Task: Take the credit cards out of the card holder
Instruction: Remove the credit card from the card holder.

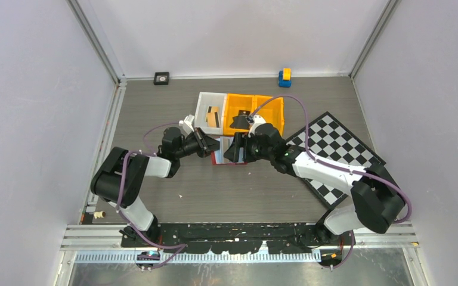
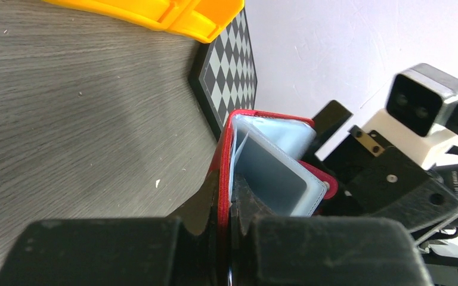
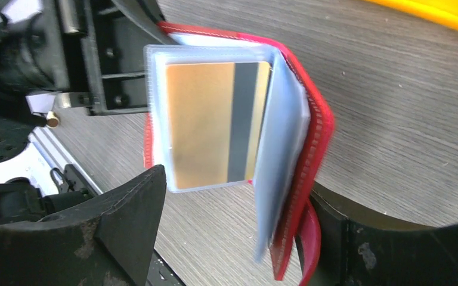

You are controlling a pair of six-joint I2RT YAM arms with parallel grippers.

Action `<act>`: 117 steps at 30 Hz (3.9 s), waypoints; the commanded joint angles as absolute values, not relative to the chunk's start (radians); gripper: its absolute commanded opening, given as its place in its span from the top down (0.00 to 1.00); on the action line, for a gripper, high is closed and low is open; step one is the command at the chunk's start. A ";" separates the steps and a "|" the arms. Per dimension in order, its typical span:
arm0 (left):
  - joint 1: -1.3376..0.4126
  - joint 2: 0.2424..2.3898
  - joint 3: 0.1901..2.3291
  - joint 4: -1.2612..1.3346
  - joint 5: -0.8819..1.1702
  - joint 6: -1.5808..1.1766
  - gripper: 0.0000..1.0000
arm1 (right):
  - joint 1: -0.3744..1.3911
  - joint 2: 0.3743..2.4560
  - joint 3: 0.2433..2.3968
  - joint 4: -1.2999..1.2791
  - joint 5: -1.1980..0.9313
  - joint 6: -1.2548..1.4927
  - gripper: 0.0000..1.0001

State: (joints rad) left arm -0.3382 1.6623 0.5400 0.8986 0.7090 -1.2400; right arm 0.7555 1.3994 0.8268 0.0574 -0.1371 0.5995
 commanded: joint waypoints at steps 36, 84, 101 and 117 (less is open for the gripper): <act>-0.347 1.513 0.536 0.762 0.643 -1.129 1.00 | 0.784 1.507 0.879 0.105 -0.049 0.603 0.33; -0.289 1.576 0.488 1.067 0.729 -1.298 0.51 | 0.524 1.385 0.720 0.325 -0.361 0.822 1.00; -0.284 1.497 0.519 0.815 0.695 -1.144 0.67 | 0.503 1.382 0.751 0.268 -0.396 0.812 1.00; -0.291 1.368 0.530 0.640 0.655 -1.033 1.00 | 0.499 1.327 0.753 0.193 -0.322 0.745 0.94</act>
